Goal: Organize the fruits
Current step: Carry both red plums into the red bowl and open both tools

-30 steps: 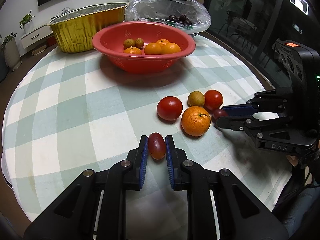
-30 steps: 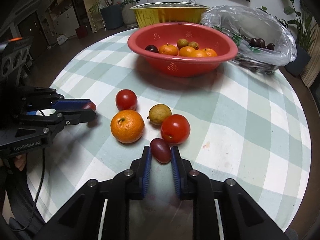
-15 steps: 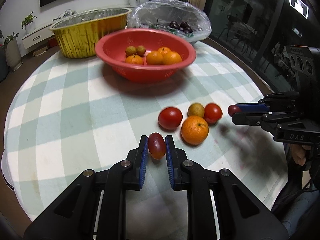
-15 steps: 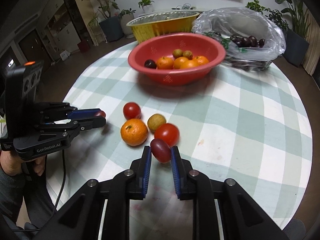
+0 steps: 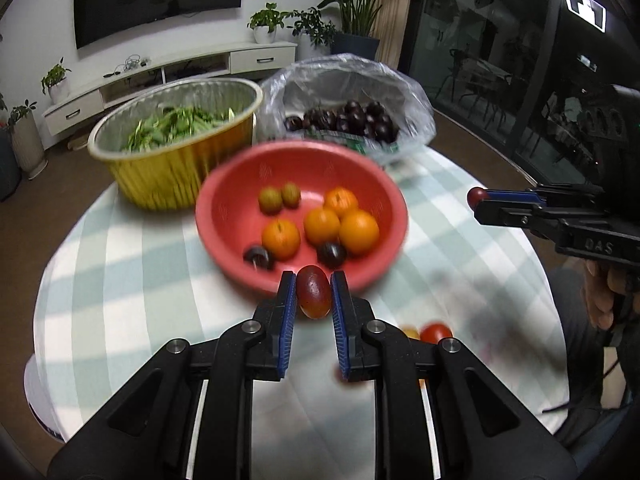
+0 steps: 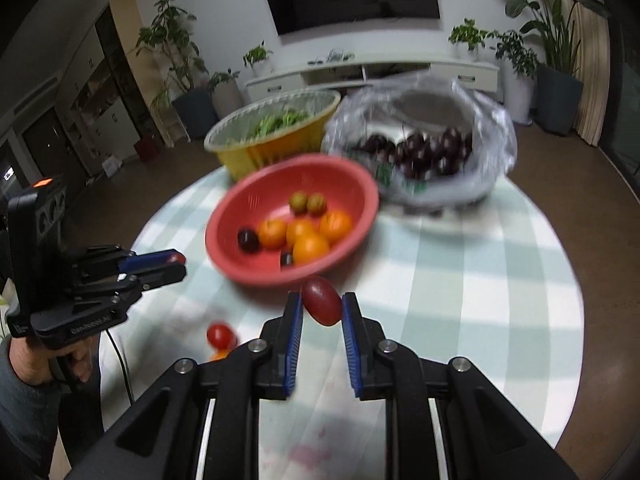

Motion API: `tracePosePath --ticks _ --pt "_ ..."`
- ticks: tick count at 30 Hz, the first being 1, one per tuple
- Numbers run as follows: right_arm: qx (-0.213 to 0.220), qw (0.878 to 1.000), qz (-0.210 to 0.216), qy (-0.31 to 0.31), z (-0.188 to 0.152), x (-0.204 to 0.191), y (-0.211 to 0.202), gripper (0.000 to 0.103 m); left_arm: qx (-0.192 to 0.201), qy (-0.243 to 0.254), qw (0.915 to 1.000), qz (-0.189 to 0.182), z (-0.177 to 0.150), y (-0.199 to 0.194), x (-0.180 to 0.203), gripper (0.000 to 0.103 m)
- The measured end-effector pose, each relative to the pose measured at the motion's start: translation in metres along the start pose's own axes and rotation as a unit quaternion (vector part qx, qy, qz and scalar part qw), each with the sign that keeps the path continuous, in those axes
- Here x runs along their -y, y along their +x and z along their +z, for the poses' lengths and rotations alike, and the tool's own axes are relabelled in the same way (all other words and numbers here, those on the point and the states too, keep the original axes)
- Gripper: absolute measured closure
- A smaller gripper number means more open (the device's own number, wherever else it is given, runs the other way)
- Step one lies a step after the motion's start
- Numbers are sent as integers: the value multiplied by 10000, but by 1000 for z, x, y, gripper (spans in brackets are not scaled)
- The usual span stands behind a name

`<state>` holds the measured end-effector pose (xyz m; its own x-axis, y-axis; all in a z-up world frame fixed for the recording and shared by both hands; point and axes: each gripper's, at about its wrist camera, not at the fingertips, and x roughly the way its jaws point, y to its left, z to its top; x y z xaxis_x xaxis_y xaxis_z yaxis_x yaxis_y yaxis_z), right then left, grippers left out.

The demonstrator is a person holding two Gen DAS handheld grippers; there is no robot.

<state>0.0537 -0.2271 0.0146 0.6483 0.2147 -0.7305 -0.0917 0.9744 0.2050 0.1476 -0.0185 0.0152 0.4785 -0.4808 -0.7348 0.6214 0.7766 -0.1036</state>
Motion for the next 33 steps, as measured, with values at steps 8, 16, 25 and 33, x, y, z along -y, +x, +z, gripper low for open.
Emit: tracePosePath --ticks 8,16,25,33 --pt "65 9997 131 -203 46 -13 37 81 -176 -9 9997 166 34 46 -9 87" --pt "-367 9991 71 -181 67 -10 98 81 -380 57 9991 203 31 83 -5 87" --pt "-662 9969 -50 -422 75 -15 141 81 -476 86 9986 225 30 104 -2 87" --pt "-722 9958 -139 -545 75 -16 154 81 -445 86 9987 253 30 110 -1 86"
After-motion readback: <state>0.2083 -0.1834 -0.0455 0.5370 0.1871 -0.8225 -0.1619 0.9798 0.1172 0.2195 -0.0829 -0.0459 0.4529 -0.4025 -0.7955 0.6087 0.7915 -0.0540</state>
